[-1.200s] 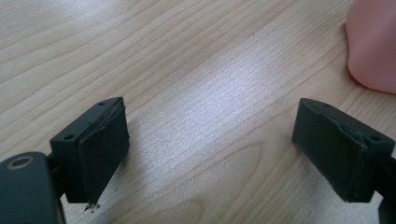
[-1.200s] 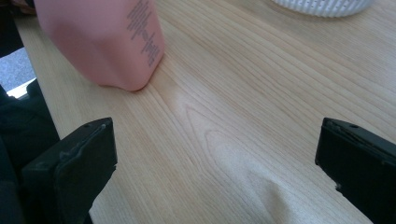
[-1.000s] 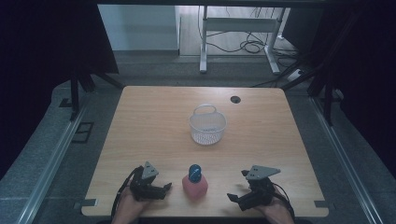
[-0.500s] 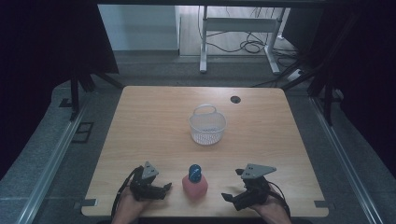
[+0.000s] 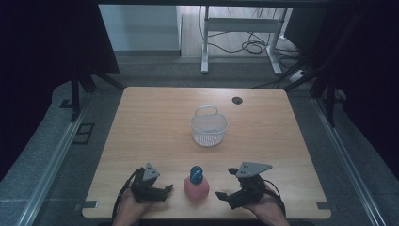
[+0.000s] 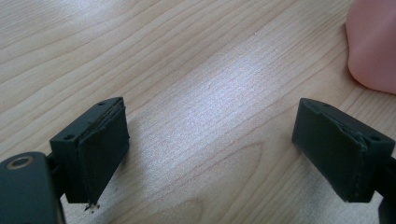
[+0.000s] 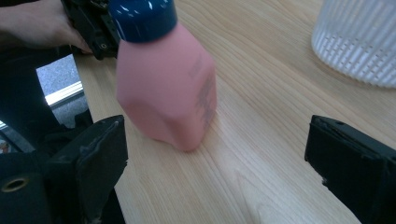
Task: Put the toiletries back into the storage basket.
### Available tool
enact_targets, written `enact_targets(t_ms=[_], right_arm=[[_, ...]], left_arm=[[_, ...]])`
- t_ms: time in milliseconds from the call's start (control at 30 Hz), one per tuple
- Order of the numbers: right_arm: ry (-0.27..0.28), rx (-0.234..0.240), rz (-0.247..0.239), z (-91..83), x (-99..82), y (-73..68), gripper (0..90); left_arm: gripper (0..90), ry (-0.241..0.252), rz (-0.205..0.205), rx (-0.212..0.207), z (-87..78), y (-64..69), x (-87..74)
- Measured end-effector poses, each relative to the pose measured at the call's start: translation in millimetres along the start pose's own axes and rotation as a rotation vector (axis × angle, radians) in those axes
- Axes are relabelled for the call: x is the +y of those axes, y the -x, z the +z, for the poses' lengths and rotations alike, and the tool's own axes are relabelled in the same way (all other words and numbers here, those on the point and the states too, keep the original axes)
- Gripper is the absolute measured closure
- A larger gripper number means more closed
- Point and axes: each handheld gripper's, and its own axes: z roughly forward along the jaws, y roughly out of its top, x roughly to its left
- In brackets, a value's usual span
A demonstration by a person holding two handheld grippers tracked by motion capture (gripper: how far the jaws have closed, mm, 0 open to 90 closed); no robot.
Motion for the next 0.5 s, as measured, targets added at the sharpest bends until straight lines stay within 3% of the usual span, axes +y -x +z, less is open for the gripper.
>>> enact_targets(t_ms=[500], right_arm=[[-0.004, 0.062, -0.049, 11.5, 24.2, -9.4, 18.0]], left_arm=[[10.5, -0.005, 0.004, 0.001, -0.3, -0.2, 0.1]])
